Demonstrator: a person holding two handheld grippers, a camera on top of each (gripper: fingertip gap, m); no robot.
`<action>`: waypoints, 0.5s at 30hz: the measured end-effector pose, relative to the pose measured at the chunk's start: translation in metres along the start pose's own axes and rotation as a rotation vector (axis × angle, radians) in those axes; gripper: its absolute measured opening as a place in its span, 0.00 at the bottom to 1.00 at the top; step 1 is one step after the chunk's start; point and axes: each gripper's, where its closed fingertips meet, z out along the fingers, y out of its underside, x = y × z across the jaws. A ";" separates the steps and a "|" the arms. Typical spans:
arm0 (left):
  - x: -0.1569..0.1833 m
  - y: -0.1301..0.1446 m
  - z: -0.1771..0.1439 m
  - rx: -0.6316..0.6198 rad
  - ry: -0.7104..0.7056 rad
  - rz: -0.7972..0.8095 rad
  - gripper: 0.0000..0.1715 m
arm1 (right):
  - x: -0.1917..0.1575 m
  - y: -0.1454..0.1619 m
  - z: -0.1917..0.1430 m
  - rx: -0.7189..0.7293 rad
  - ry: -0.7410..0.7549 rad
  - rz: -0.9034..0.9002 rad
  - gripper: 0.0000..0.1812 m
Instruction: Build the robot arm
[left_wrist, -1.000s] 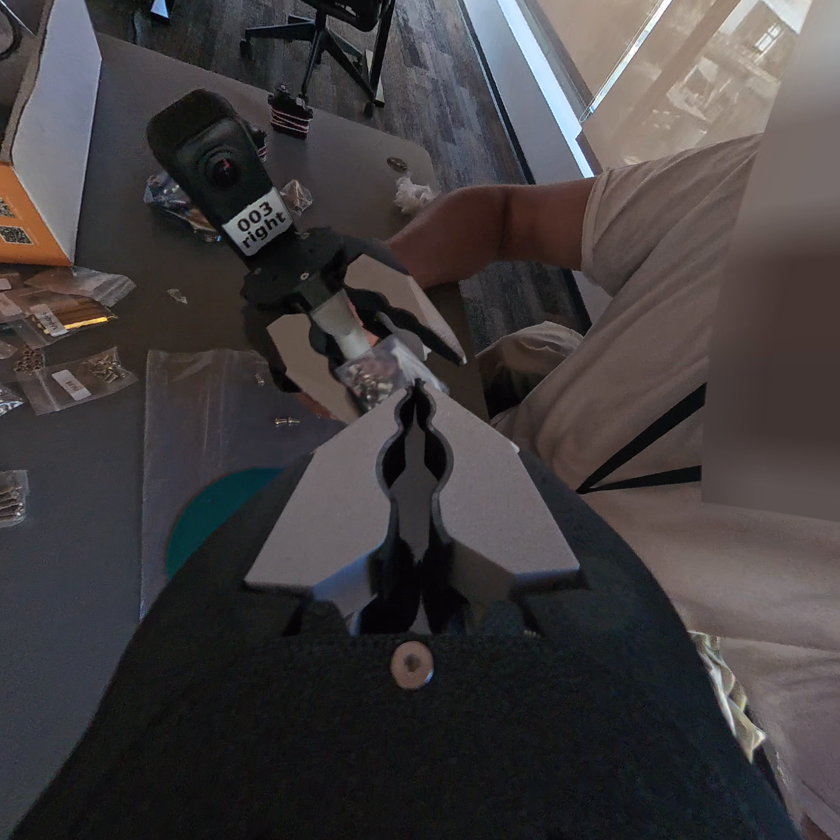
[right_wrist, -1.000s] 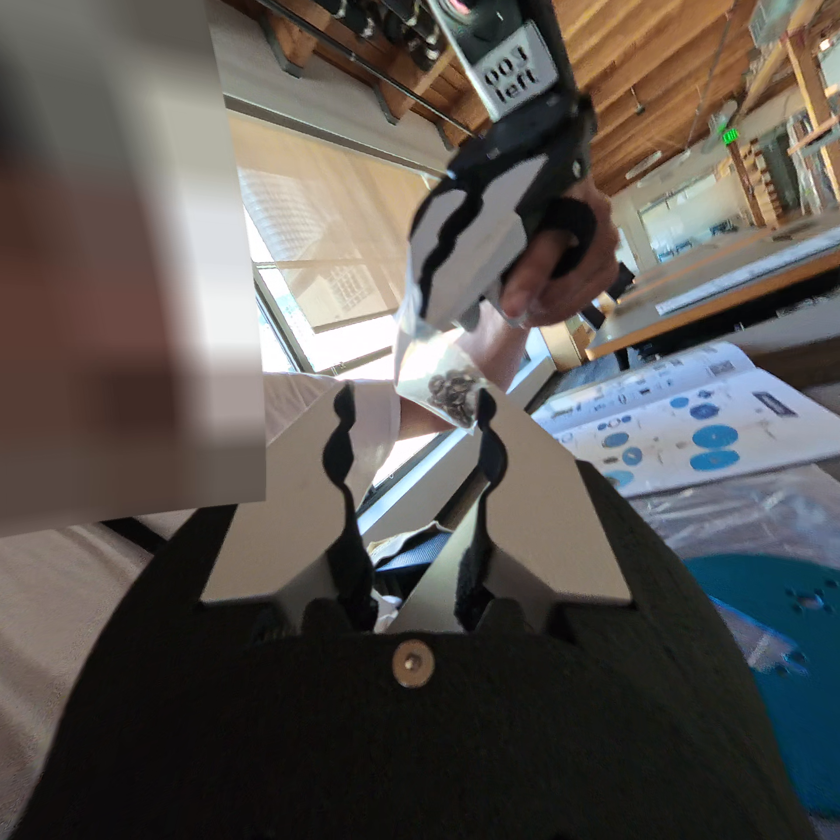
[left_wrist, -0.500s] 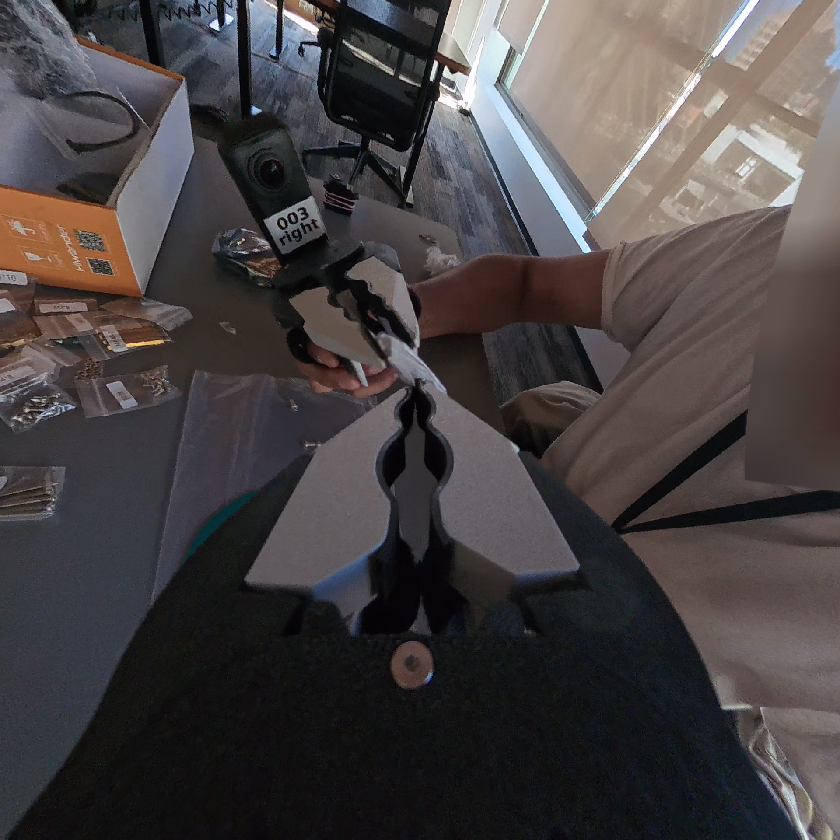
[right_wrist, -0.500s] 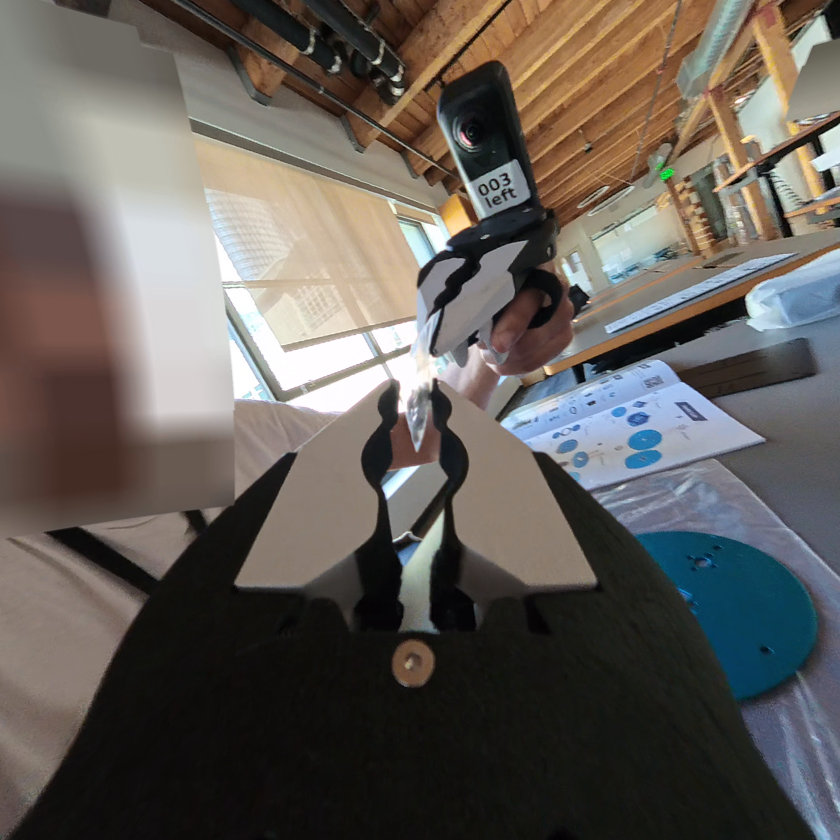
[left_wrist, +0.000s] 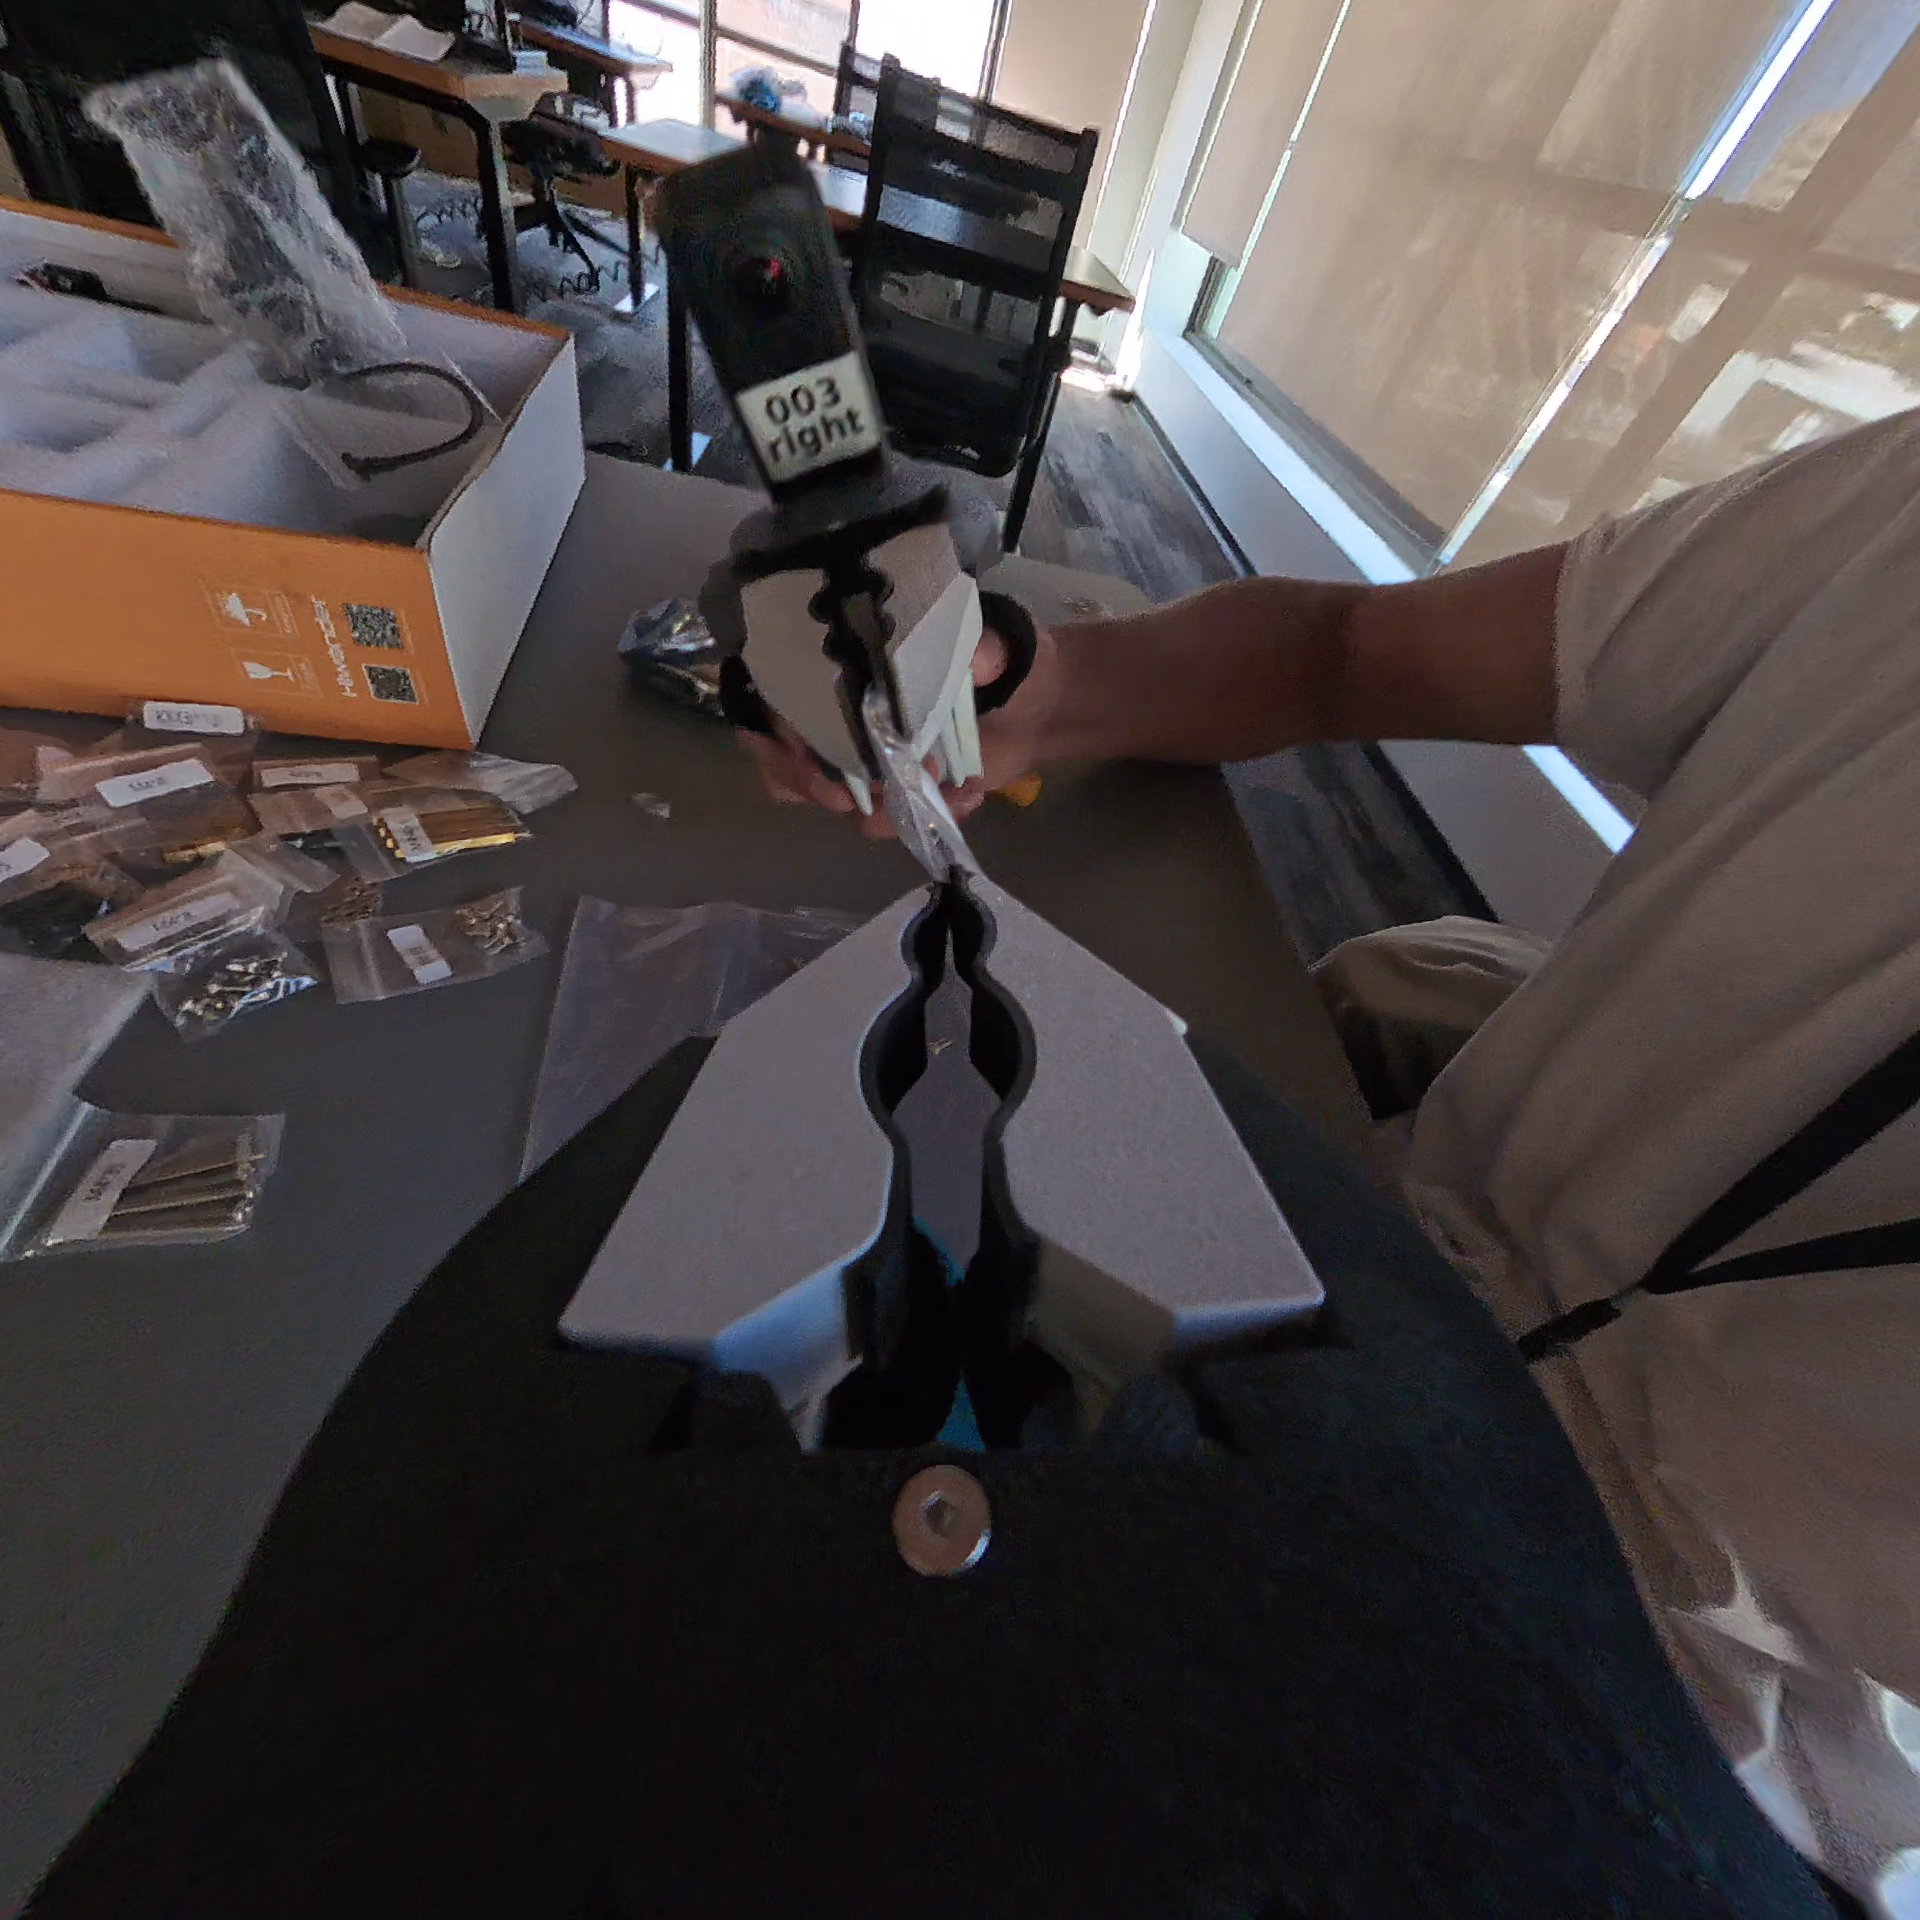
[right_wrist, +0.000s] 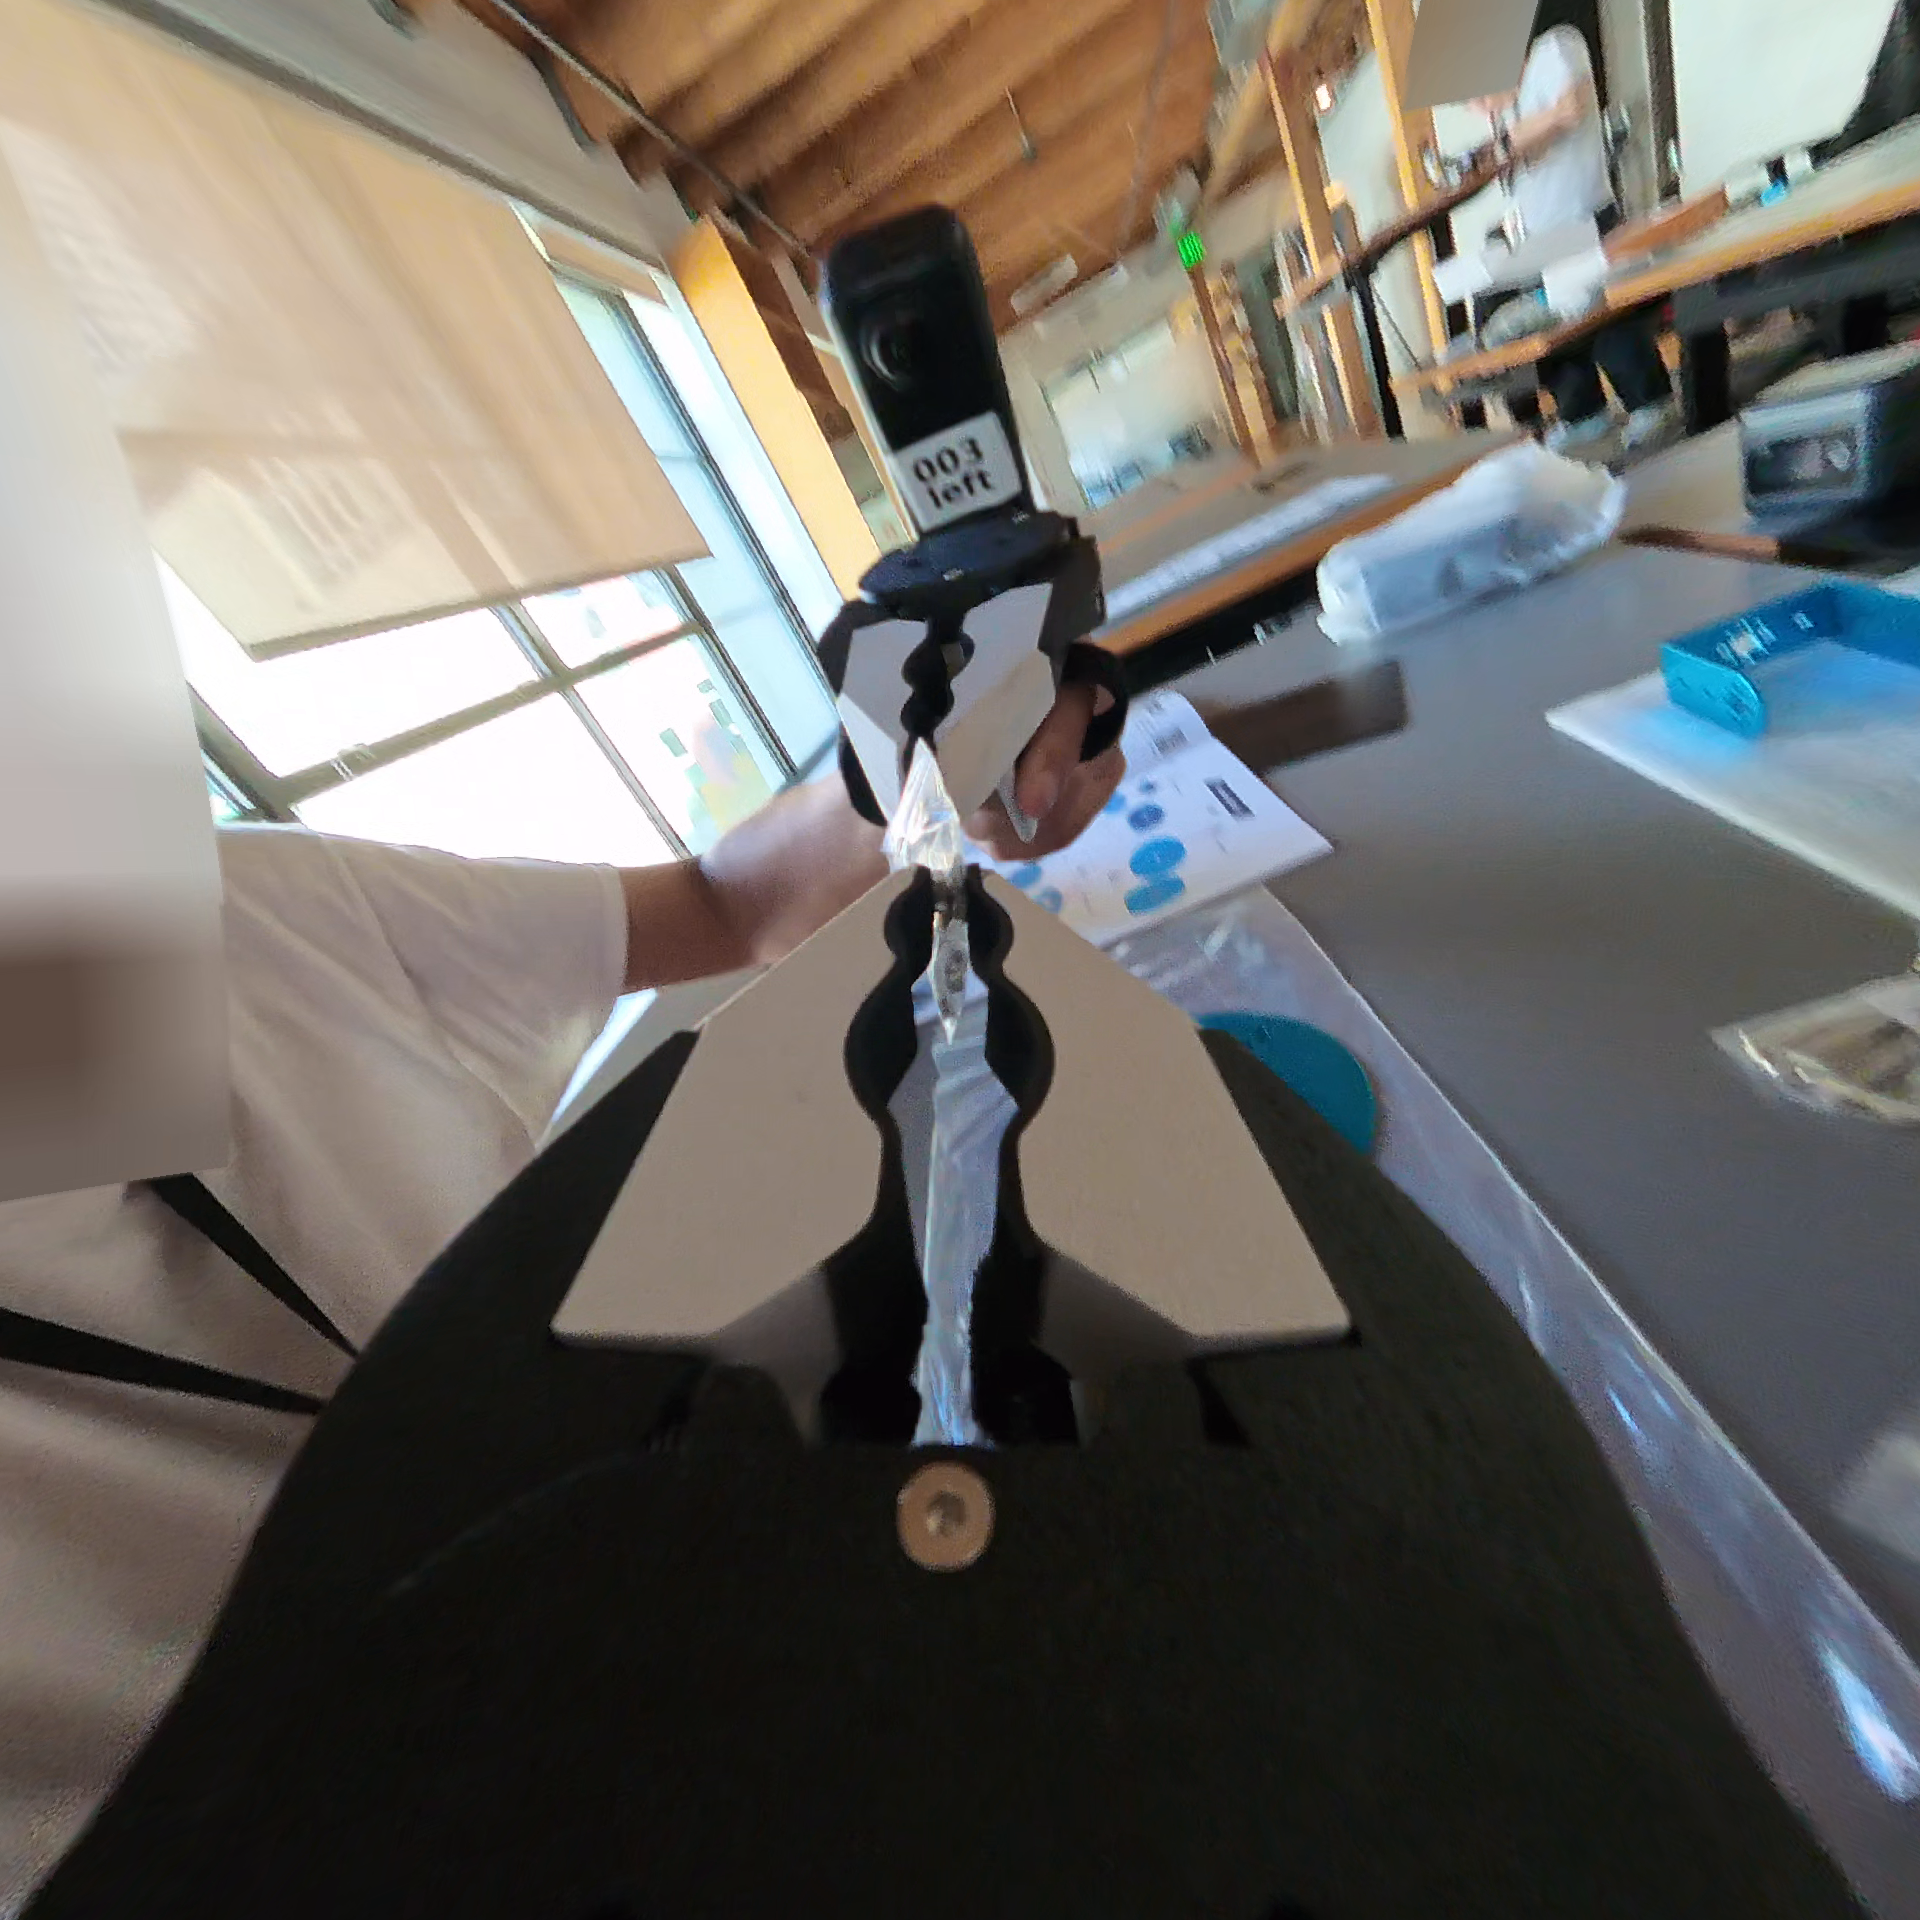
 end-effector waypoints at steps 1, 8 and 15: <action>-0.004 0.004 0.005 0.004 -0.011 0.002 0.00 | 0.003 0.003 -0.005 -0.022 0.018 0.008 0.02; -0.010 -0.003 0.027 0.092 0.015 0.030 0.00 | -0.005 0.027 -0.019 -0.045 -0.027 0.006 0.07; -0.012 -0.003 0.032 0.093 0.032 0.014 0.00 | -0.003 0.030 -0.033 -0.117 0.030 -0.105 0.09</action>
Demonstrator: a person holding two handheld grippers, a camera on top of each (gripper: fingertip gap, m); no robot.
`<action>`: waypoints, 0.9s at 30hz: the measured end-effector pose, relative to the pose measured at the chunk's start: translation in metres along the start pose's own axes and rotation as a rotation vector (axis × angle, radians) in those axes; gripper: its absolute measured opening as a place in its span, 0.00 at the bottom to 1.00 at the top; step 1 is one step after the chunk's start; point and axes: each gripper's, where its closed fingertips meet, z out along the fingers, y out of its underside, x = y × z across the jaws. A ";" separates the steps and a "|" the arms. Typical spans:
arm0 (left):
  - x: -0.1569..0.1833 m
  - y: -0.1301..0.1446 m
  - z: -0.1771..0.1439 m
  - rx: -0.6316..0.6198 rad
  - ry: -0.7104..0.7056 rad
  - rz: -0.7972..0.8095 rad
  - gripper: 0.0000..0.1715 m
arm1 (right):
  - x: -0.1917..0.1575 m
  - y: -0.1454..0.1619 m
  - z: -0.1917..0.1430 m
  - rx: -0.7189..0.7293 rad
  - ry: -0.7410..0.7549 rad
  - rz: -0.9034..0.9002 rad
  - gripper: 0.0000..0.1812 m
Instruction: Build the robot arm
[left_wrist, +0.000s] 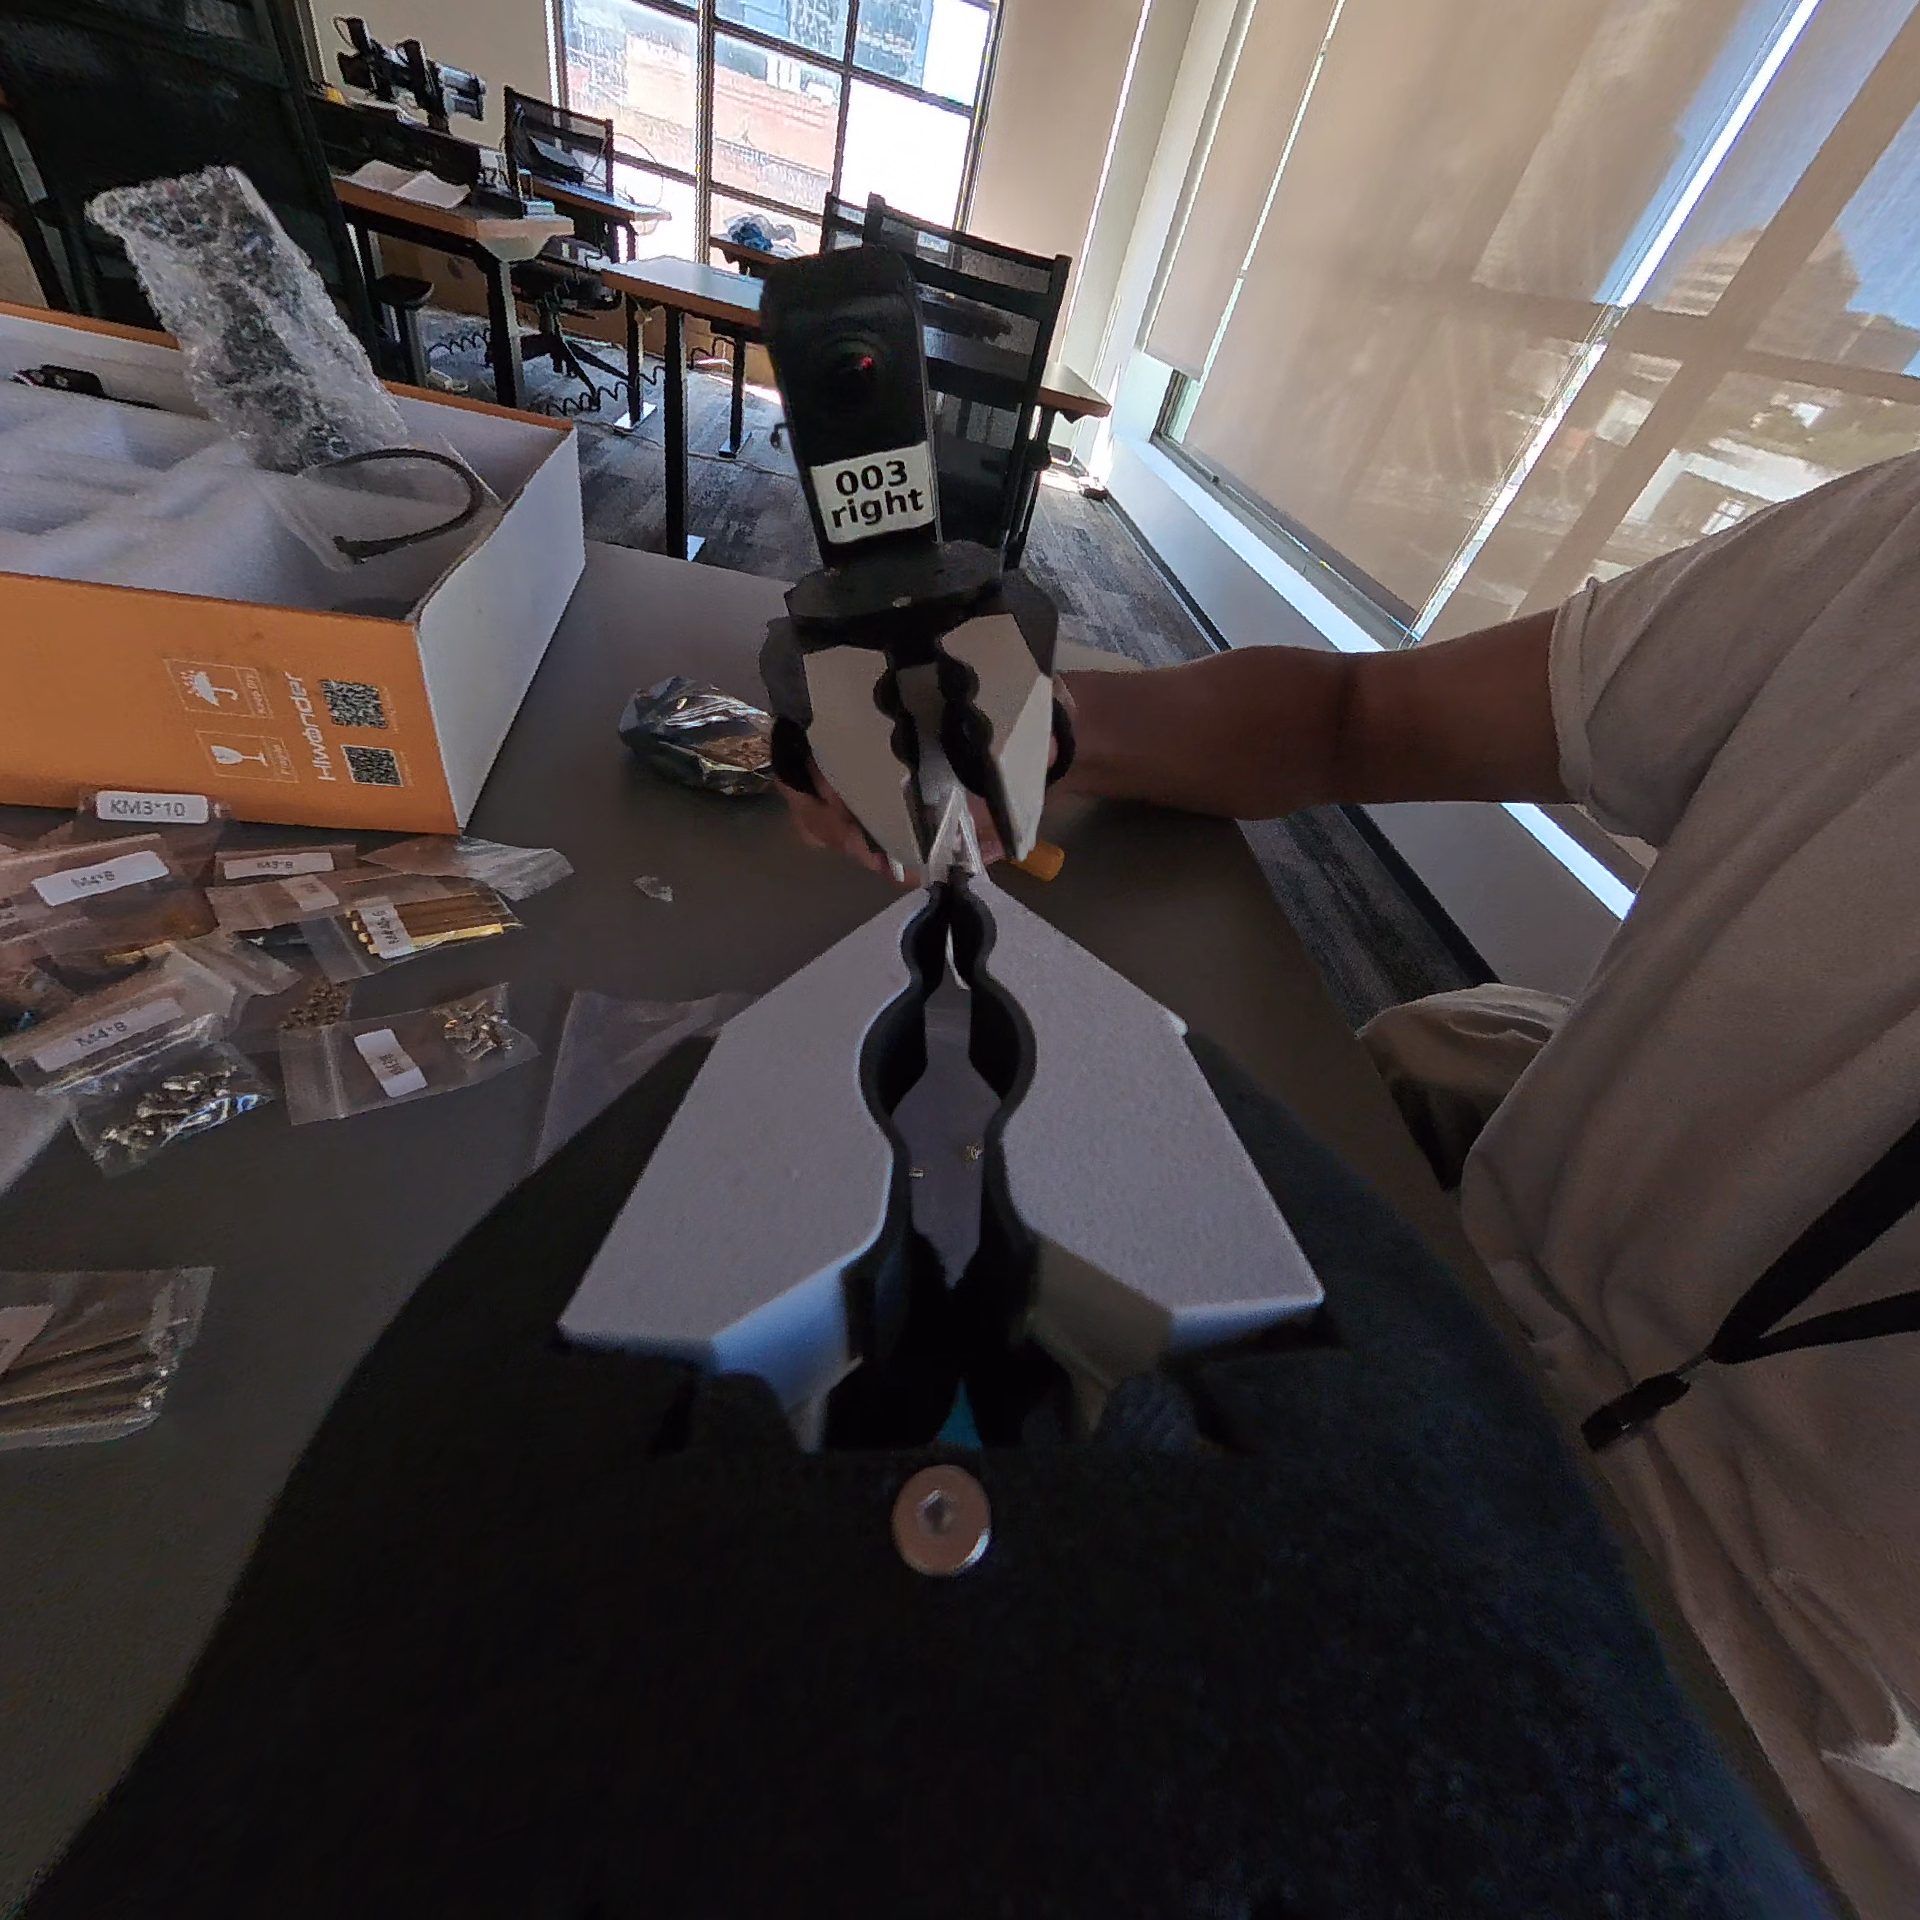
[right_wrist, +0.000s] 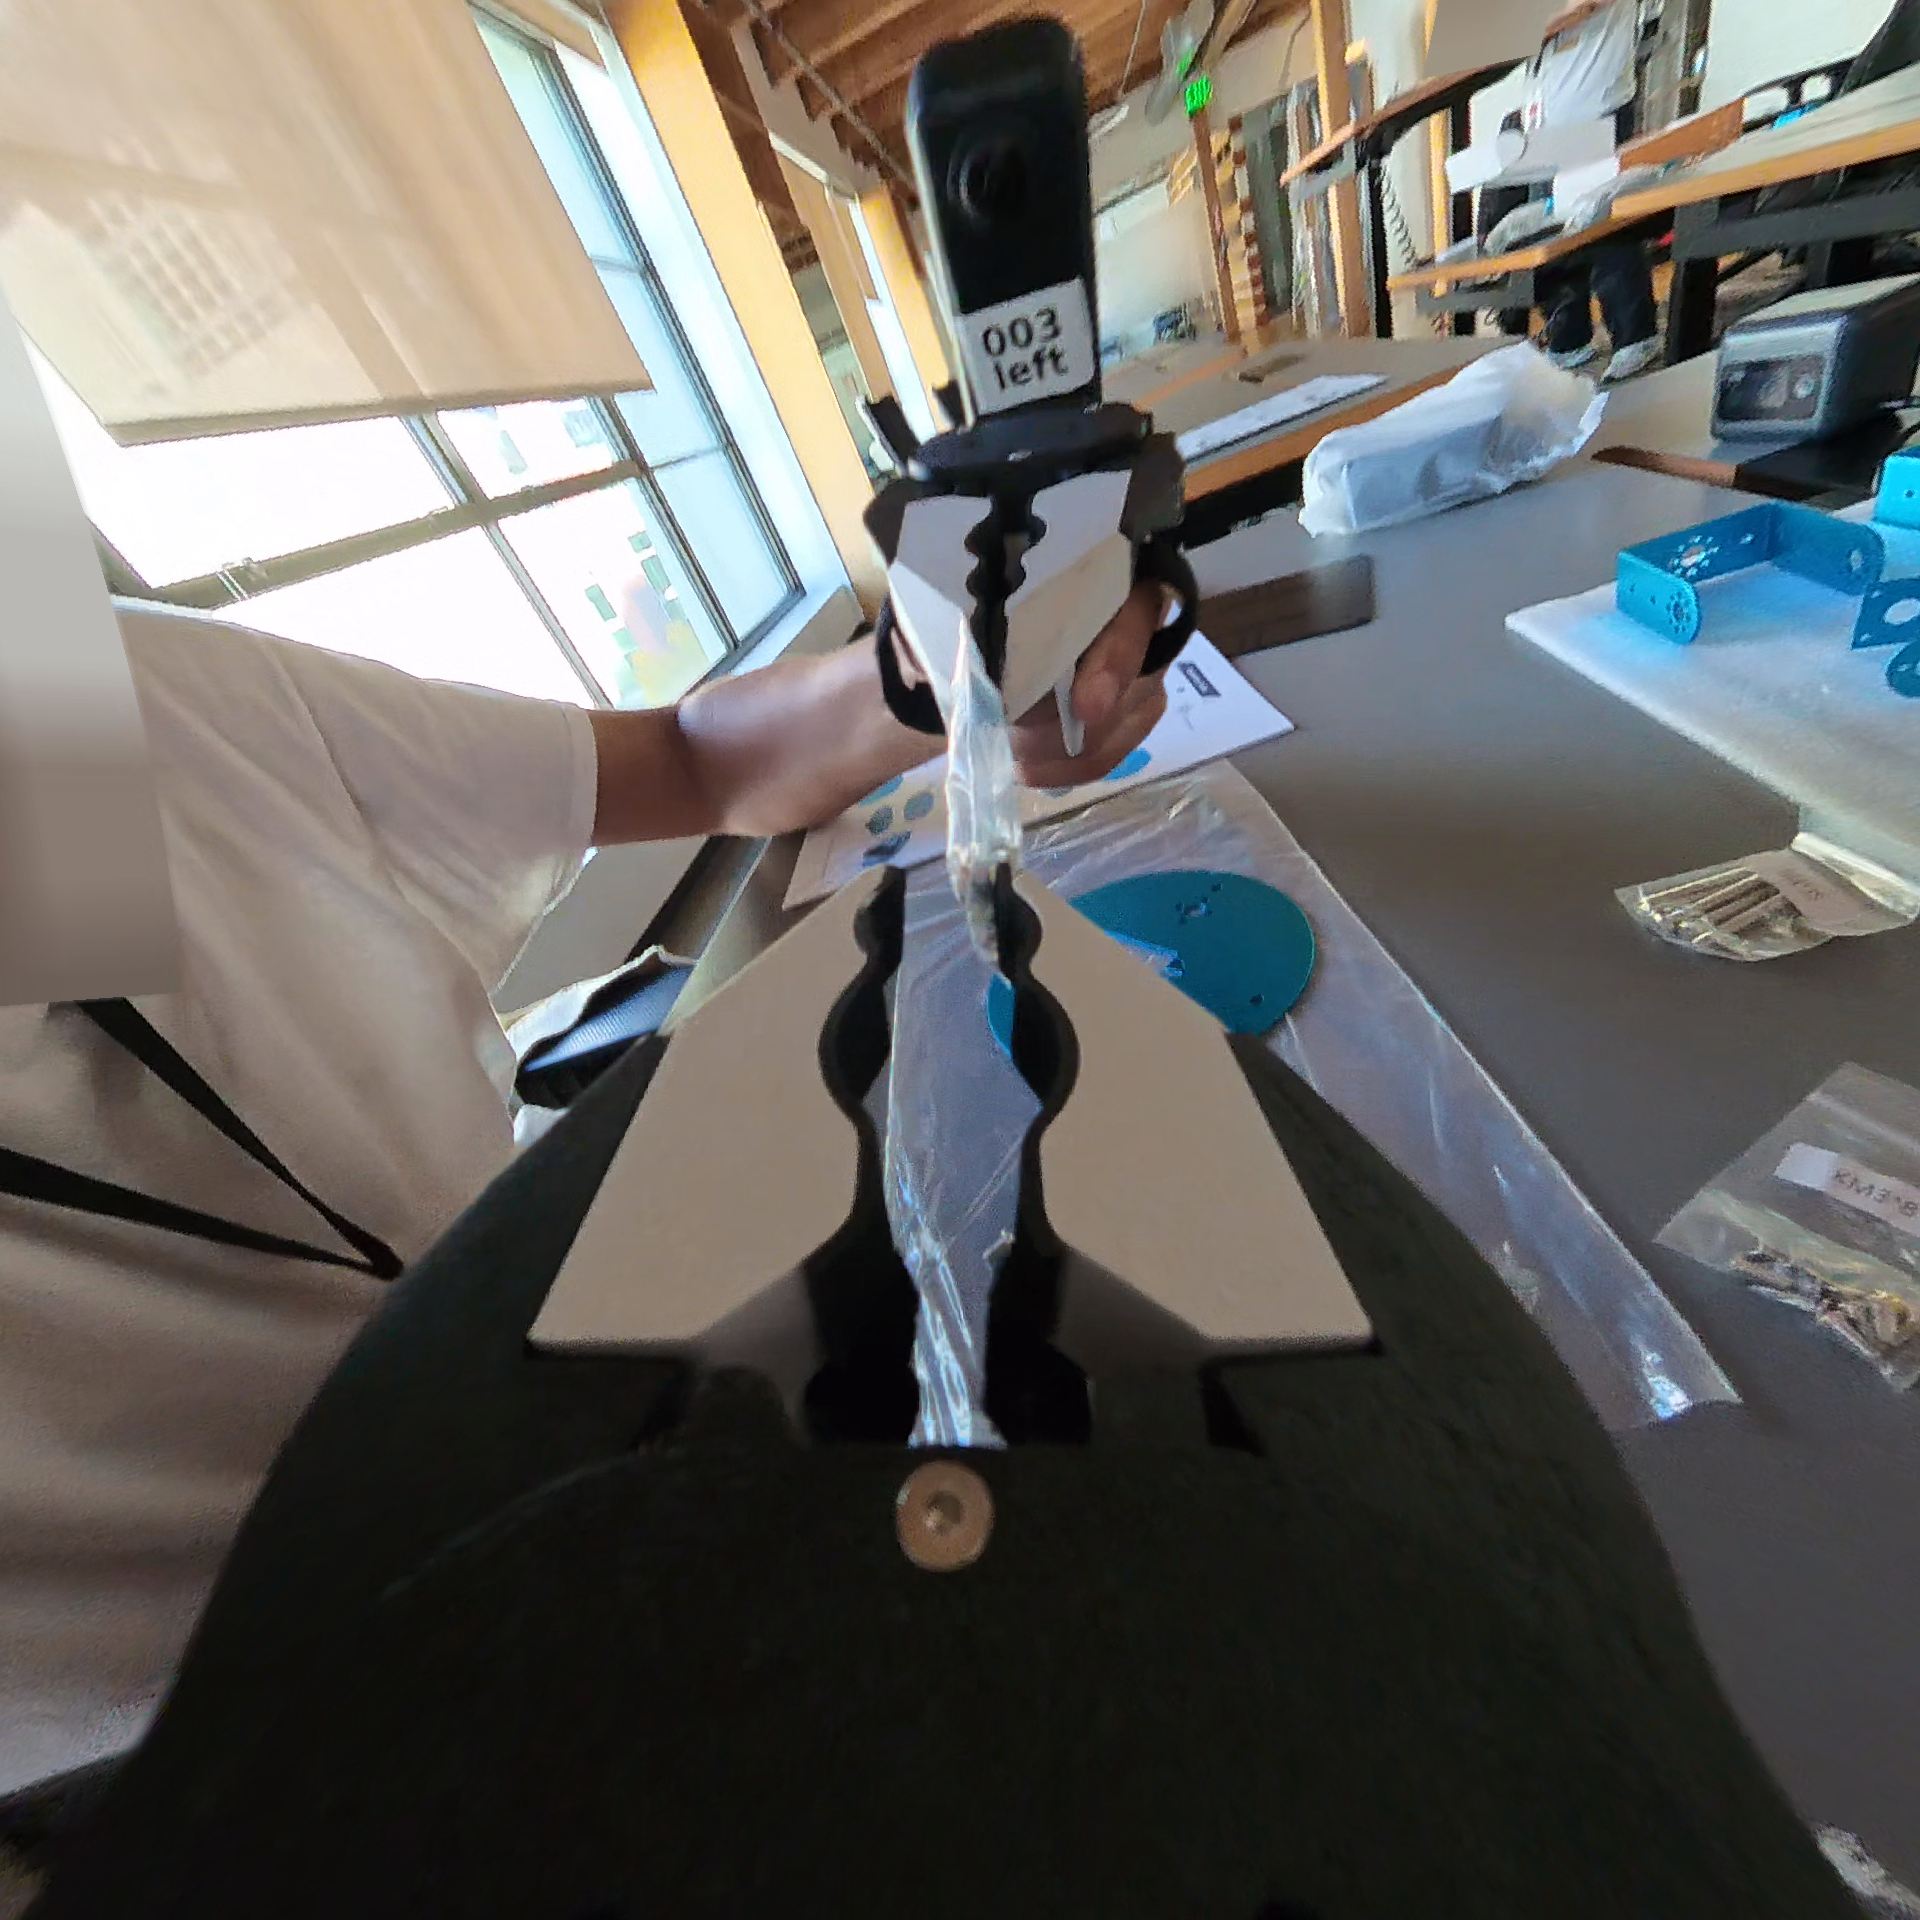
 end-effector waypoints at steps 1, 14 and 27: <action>0.000 0.002 0.000 -0.005 0.006 -0.004 0.00 | 0.000 0.004 0.002 -0.025 0.000 -0.009 0.08; 0.013 -0.003 0.012 -0.071 0.051 0.013 0.00 | 0.009 0.037 0.019 -0.199 0.092 -0.204 0.09; 0.008 0.003 0.006 -0.076 0.030 0.000 0.00 | -0.011 0.020 0.009 -0.109 -0.050 -0.100 0.06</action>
